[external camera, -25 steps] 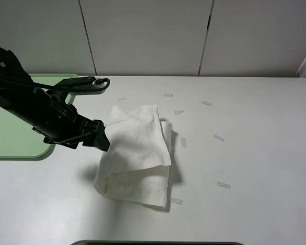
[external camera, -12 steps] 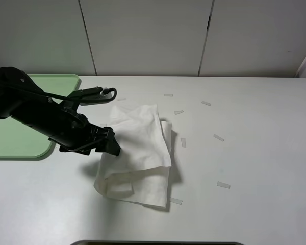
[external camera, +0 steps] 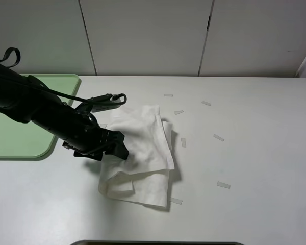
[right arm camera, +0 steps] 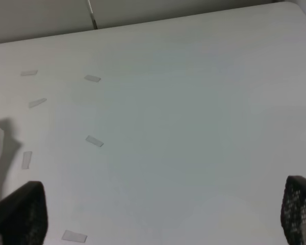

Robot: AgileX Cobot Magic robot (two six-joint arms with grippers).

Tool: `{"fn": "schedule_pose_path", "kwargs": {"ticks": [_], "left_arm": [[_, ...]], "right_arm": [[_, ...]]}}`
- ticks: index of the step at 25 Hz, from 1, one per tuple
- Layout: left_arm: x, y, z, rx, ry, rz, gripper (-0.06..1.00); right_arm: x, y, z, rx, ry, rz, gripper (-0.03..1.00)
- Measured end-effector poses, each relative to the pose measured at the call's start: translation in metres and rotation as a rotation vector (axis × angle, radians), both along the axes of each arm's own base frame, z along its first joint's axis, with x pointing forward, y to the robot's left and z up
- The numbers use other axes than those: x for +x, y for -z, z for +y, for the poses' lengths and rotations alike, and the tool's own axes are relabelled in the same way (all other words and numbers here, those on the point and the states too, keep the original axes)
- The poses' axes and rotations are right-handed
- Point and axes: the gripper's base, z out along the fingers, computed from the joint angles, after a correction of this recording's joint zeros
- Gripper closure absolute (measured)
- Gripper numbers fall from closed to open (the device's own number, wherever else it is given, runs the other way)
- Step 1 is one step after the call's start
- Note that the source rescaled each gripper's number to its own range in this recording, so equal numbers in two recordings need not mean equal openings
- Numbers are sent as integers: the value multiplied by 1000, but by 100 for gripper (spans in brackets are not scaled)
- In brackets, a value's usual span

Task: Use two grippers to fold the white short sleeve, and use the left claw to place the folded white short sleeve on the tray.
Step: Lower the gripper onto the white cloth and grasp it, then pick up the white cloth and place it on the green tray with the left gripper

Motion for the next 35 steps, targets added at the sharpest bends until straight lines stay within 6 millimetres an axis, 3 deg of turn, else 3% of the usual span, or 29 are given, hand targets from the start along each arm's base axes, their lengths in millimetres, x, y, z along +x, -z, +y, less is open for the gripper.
{"fn": "schedule_pose_path", "kwargs": {"ticks": [3, 7, 15, 19, 25, 27, 29, 34, 35], "left_arm": [[1, -1, -2, -9, 3, 3, 46], [2, -1, -2, -5, 8, -5, 80], [2, 0, 3, 79, 130, -46, 82], [16, -10, 12, 190, 259, -94, 82], [49, -50, 55, 553, 415, -250, 82], [54, -57, 64, 593, 389, -264, 82], [68, -72, 88, 704, 373, -315, 82], [76, -74, 128, 810, 342, -319, 82], [76, -74, 128, 810, 342, -319, 82]], "right_arm": [[0, 0, 0, 1, -1, 0, -3], [0, 0, 0, 3, -2, 0, -3], [0, 0, 0, 3, -2, 0, -3], [0, 0, 0, 3, -2, 0, -3], [0, 0, 0, 3, -2, 0, -3], [0, 0, 0, 3, -2, 0, -3], [0, 0, 0, 3, -2, 0, -3], [0, 0, 0, 3, -2, 0, -3], [0, 0, 0, 3, -2, 0, -3]]}}
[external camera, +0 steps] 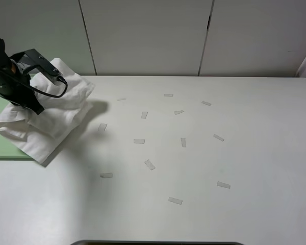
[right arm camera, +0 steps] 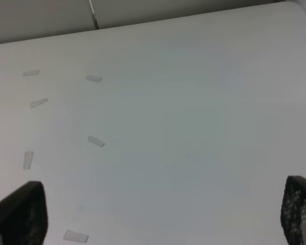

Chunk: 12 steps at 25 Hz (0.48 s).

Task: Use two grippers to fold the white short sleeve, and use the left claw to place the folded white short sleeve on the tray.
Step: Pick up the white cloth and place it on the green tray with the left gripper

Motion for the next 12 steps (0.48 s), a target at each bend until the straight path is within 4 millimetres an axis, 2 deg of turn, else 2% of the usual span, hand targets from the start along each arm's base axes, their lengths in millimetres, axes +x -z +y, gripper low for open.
{"fn": "schedule_pose_path", "kwargs": {"ticks": [1, 2, 3, 5, 7, 12], "left_arm": [[2, 1, 16, -2, -51, -25, 82], [2, 1, 16, -2, -51, -25, 82], [4, 0, 31, -10, -102, -57, 82], [5, 0, 37, -15, -123, -76, 82], [6, -1, 59, -38, -192, -119, 82], [-1, 8, 78, -85, -260, -144, 82]], "right_arm": [[0, 0, 0, 0, 0, 0, -3], [0, 0, 0, 0, 0, 0, -3], [0, 0, 0, 0, 0, 0, -3], [0, 0, 0, 0, 0, 0, -3], [0, 0, 0, 0, 0, 0, -3], [0, 0, 0, 0, 0, 0, -3]]}}
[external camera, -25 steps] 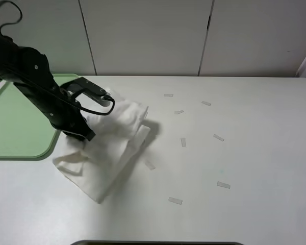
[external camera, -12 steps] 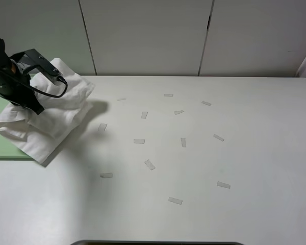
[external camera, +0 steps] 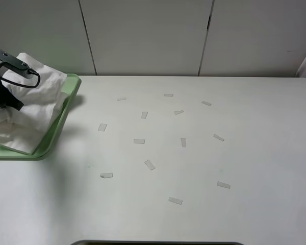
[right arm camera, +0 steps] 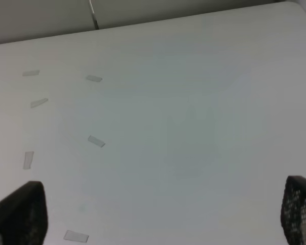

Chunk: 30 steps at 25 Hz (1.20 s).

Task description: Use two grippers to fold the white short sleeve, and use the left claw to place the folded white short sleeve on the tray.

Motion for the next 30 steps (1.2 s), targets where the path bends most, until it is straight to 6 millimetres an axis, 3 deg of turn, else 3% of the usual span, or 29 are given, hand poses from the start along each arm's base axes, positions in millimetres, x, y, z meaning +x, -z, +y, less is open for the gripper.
{"fn": "schedule_pose_path", "kwargs": {"ticks": [7, 8, 11, 13, 14, 16, 25, 26, 28, 29, 30], "left_arm": [[-11, 12, 8, -33, -38, 17, 79], [-12, 12, 10, -32, -43, 19, 71], [-12, 12, 11, -22, -29, 13, 29], [-8, 10, 10, -21, 1, -23, 9], [-8, 10, 10, -21, 1, -23, 9], [-4, 8, 8, -26, 33, -67, -1], [-2, 2, -2, -57, 39, -107, -5], [-3, -5, -6, -72, 31, -130, -5], [-8, -36, -19, -105, 30, -228, -5], [-8, -36, -19, -105, 30, -228, -5], [-11, -50, -24, -117, 29, -266, -5]], "right_arm": [[0, 0, 0, 0, 0, 0, -3], [0, 0, 0, 0, 0, 0, -3], [0, 0, 0, 0, 0, 0, -3], [0, 0, 0, 1, -1, 0, -3], [0, 0, 0, 1, -1, 0, -3], [0, 0, 0, 1, -1, 0, -3], [0, 0, 0, 3, -2, 0, -3], [0, 0, 0, 3, -2, 0, -3], [0, 0, 0, 3, -2, 0, -3], [0, 0, 0, 3, -2, 0, -3], [0, 0, 0, 3, -2, 0, -3]]}}
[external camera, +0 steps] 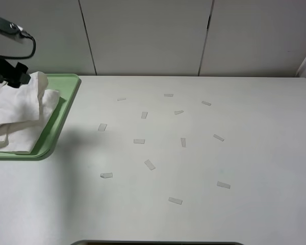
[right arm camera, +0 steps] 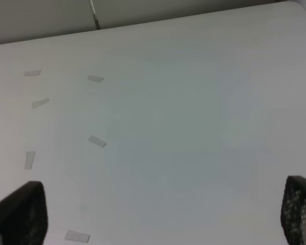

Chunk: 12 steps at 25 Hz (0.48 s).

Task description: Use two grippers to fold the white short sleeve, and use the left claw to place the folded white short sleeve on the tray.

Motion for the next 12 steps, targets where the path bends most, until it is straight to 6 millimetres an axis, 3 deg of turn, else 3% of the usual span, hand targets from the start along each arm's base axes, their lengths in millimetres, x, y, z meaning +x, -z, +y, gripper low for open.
{"fn": "schedule_pose_path", "kwargs": {"ticks": [4, 6, 12], "left_arm": [[-19, -42, -11, -13, -2, -93, -5], [-41, -70, -21, -6, 5, -122, -5], [-91, -98, -31, -34, -58, -30, -6]], "right_arm": [[0, 0, 0, 0, 0, 0, -3], [0, 0, 0, 0, 0, 0, -3], [0, 0, 0, 0, 0, 0, -3]]}}
